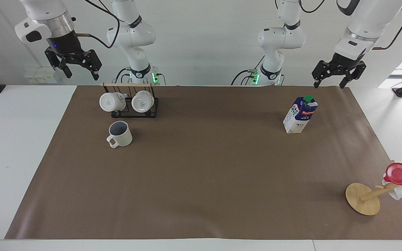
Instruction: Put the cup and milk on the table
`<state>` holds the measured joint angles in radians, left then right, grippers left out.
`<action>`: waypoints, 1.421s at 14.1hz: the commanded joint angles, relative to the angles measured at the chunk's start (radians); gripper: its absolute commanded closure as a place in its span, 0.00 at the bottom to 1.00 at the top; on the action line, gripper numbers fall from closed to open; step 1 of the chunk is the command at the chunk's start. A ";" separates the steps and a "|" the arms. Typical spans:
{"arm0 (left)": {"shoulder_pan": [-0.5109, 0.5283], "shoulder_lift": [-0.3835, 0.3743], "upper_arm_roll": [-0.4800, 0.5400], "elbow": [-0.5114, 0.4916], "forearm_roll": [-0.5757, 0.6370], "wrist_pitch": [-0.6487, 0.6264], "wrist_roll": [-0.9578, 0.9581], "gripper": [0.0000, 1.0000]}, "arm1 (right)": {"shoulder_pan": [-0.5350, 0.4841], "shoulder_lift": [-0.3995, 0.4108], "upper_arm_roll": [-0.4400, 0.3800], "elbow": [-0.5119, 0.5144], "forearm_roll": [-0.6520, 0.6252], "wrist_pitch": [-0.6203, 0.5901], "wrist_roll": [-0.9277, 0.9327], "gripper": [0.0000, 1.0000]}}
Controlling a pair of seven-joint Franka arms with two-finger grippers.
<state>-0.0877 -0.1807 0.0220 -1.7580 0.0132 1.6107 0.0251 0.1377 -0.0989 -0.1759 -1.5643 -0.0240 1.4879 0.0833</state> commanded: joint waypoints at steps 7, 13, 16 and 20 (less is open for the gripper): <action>-0.014 -0.003 0.004 0.012 0.008 -0.017 -0.004 0.00 | 0.059 -0.025 0.004 -0.218 0.004 0.179 0.012 0.00; -0.014 -0.005 0.004 0.006 0.007 -0.017 0.001 0.00 | 0.076 0.030 0.007 -0.445 0.006 0.452 0.010 0.00; -0.015 -0.016 0.004 -0.005 0.007 -0.021 -0.004 0.00 | 0.089 0.054 0.007 -0.532 0.010 0.570 0.012 0.00; -0.014 -0.026 0.004 -0.012 0.007 -0.061 -0.001 0.00 | 0.105 0.102 0.007 -0.577 0.013 0.636 0.010 0.00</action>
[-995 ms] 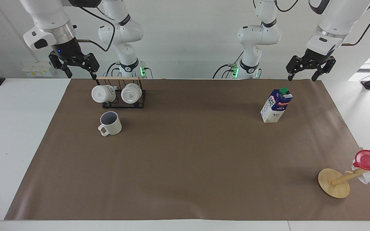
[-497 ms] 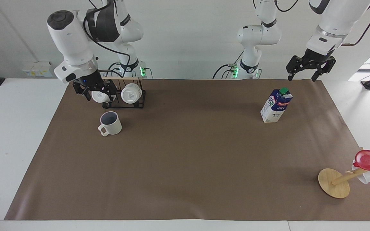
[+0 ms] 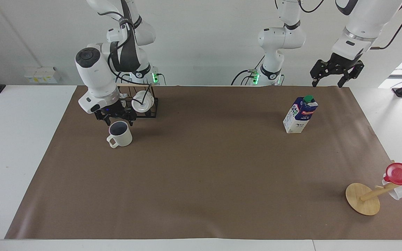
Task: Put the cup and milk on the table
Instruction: 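Reach the right gripper to the white mug and grasp its rim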
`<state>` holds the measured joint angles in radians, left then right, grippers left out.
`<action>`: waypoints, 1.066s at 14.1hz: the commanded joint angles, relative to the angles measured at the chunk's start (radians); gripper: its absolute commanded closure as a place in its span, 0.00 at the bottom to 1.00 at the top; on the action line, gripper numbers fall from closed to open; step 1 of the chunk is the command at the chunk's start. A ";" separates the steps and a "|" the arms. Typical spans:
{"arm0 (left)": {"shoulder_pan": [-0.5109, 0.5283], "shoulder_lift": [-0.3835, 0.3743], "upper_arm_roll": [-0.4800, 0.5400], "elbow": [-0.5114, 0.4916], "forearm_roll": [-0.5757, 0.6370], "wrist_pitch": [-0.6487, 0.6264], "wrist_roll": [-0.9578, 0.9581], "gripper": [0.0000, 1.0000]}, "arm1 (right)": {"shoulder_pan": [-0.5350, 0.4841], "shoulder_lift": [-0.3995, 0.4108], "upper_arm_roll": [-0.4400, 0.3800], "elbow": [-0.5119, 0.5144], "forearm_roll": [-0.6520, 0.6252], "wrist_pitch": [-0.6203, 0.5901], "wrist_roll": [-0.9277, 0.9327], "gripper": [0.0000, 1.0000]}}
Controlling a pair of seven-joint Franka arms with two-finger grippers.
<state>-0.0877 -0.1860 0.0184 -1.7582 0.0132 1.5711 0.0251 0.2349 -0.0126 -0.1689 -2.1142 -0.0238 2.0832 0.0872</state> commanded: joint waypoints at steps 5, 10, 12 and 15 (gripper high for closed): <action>-0.015 -0.044 0.008 -0.047 0.007 -0.013 -0.001 0.00 | 0.009 0.102 0.000 -0.052 0.015 0.138 0.016 0.00; -0.015 -0.050 0.008 -0.066 0.007 -0.013 -0.001 0.00 | 0.009 0.102 0.000 -0.073 0.015 0.143 0.016 0.00; -0.015 -0.052 0.008 -0.069 0.007 -0.011 -0.001 0.00 | 0.009 0.102 0.002 -0.073 0.015 0.143 0.023 0.42; -0.015 -0.067 0.008 -0.095 0.007 -0.005 -0.001 0.00 | 0.026 0.105 0.000 -0.066 0.016 0.138 0.095 1.00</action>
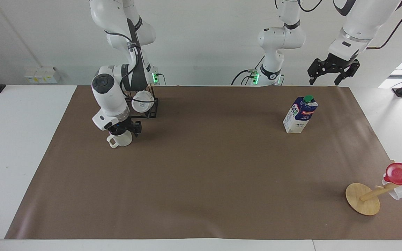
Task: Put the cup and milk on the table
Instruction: 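Reach the right gripper to the white mug and grasp its rim, then carry the mug toward the table center while the left gripper grasps the carton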
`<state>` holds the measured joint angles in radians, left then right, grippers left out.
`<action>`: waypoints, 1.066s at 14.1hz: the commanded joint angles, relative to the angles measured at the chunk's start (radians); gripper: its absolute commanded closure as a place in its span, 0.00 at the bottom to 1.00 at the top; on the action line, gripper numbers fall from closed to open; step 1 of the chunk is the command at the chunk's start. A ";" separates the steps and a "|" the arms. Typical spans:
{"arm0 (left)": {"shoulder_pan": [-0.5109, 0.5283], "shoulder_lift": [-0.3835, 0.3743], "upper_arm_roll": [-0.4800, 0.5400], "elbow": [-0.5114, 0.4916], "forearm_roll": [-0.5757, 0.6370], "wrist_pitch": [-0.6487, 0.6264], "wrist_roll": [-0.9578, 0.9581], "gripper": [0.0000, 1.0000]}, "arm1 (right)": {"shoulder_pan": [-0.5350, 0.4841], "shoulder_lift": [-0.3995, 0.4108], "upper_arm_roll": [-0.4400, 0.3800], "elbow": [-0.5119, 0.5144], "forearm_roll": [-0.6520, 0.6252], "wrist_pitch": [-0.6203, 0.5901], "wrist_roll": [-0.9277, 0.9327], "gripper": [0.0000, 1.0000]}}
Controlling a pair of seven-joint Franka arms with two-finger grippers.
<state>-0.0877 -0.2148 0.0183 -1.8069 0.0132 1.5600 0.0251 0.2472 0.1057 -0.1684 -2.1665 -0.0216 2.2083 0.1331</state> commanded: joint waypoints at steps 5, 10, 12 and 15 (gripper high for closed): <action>-0.015 -0.074 0.008 -0.101 0.008 0.029 -0.001 0.00 | 0.014 0.025 0.001 0.055 0.015 0.004 0.129 1.00; -0.012 -0.121 0.009 -0.209 0.008 0.107 0.012 0.00 | 0.017 0.025 0.026 0.177 0.066 -0.050 0.311 1.00; -0.012 -0.124 0.009 -0.223 0.008 0.120 0.012 0.00 | 0.046 0.026 0.044 0.209 0.084 -0.055 0.419 1.00; -0.012 -0.126 0.009 -0.236 0.008 0.149 0.015 0.00 | 0.130 0.028 0.046 0.223 0.086 -0.048 0.580 1.00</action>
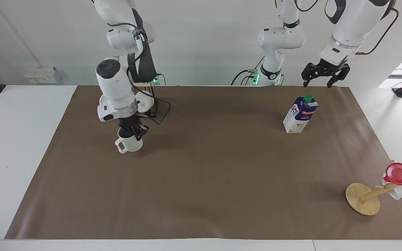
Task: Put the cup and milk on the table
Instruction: 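Carry the mug toward the table center while the left gripper grasps the carton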
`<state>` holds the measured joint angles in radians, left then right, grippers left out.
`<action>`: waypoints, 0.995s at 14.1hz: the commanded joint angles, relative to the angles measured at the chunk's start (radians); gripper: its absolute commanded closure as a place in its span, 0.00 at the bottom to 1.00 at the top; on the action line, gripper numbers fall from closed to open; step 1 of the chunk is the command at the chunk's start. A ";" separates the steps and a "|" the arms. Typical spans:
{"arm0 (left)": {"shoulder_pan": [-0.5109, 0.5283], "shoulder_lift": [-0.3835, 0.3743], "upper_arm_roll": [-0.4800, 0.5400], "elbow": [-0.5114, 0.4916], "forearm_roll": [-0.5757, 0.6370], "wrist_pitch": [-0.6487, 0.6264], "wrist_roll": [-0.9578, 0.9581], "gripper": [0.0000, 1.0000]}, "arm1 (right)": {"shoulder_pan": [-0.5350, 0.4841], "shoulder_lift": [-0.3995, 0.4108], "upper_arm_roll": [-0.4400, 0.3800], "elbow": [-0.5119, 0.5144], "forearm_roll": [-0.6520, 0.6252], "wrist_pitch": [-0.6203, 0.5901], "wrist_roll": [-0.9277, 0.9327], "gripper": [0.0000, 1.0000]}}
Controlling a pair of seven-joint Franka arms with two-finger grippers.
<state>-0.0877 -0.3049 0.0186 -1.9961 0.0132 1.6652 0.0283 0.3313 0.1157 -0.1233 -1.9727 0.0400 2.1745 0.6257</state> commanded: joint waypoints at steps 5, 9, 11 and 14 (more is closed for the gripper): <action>-0.003 -0.051 0.009 -0.105 0.008 0.064 0.068 0.00 | 0.198 0.031 0.001 0.040 0.024 0.011 0.329 1.00; 0.005 -0.051 0.021 -0.168 0.008 0.148 0.071 0.00 | 0.319 0.107 0.001 0.097 0.011 0.044 0.489 1.00; 0.026 -0.057 0.021 -0.214 0.008 0.198 0.099 0.00 | 0.382 0.159 0.001 0.130 0.005 0.045 0.543 1.00; 0.025 -0.069 0.020 -0.280 0.008 0.258 0.102 0.00 | 0.416 0.188 0.001 0.146 -0.006 0.082 0.588 1.00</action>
<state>-0.0718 -0.3261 0.0446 -2.1984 0.0132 1.8679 0.1141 0.7397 0.2763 -0.1154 -1.8605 0.0404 2.2360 1.1899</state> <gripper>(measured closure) 0.000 0.960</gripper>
